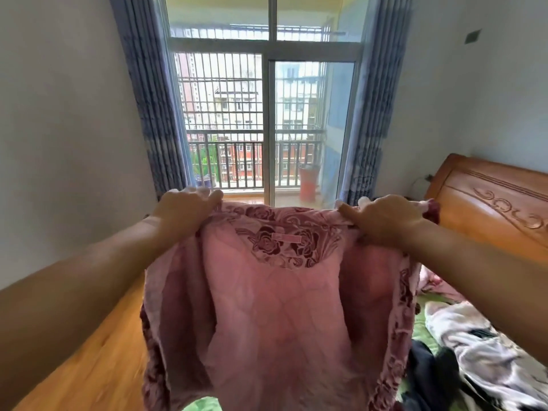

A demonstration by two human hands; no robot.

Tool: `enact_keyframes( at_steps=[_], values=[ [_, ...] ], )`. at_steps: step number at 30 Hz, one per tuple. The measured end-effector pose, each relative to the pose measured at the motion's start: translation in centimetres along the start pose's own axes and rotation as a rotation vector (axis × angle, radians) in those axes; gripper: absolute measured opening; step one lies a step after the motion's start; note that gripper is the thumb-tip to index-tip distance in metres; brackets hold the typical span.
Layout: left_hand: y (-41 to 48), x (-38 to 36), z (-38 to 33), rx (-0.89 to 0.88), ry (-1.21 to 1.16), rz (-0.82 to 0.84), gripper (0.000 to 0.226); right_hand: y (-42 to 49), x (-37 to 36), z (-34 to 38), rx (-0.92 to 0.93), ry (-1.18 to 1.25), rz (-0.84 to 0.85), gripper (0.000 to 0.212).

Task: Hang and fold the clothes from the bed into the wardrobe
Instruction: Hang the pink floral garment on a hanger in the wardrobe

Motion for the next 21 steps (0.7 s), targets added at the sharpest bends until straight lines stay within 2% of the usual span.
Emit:
enact_keyframes(
  at_steps=[3, 6, 8, 10, 12, 14, 16, 18, 20, 21],
  values=[
    [0.9, -0.6, -0.3, -0.216, -0.063, -0.133, 0.054, -0.6, -0.5, -0.4, -0.078, 0.012, -0.066, 0.062],
    [0.9, -1.2, 0.2, -0.448, -0.186, -0.273, 0.067, -1.4, -1.6, -1.3, 0.054, 0.031, -0.21, 0.079],
    [0.6, -1.6, 0.4, -0.542, -0.125, -0.283, 0.077, -1.8, -2.4, -2.4, 0.162, 0.021, -0.323, 0.092],
    [0.6, -1.8, 0.3, -0.588, -0.034, -0.253, 0.075, -1.9, -3.0, -3.2, 0.25, -0.023, -0.407, 0.096],
    [0.9, -1.7, 0.3, -0.604, 0.002, -0.247, 0.065, -2.2, -3.1, -3.8, 0.361, -0.065, -0.444, 0.093],
    [1.2, -1.6, 0.3, -0.571, 0.034, -0.176, 0.048, -2.7, -2.9, -4.4, 0.454, -0.118, -0.445, 0.079],
    [1.5, -1.8, 0.1, -0.463, 0.043, -0.096, 0.045, -2.8, -2.1, -4.4, 0.465, -0.16, -0.396, 0.055],
    [2.1, -2.0, -0.4, -0.318, 0.018, -0.056, 0.044, -2.4, -1.3, -4.3, 0.252, -0.166, -0.245, 0.034],
    [3.1, -1.5, -0.9, -0.153, -0.049, -0.041, 0.036, -1.7, -1.3, -4.0, 0.106, -0.029, -0.115, 0.042],
    [3.8, -1.0, -1.1, -0.072, -0.102, -0.038, 0.03, -1.1, -1.3, -4.0, 0.023, 0.057, -0.076, 0.036]
  ],
)
Point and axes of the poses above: each hand's wrist, its own y-axis towards the middle knuckle, its own x-axis out of the back of the hand, z = x × y, the point moved 1 cm from there along y, towards the middle knuckle, and after that the axes turned 8 degrees about -x, right-handed, at the moved point
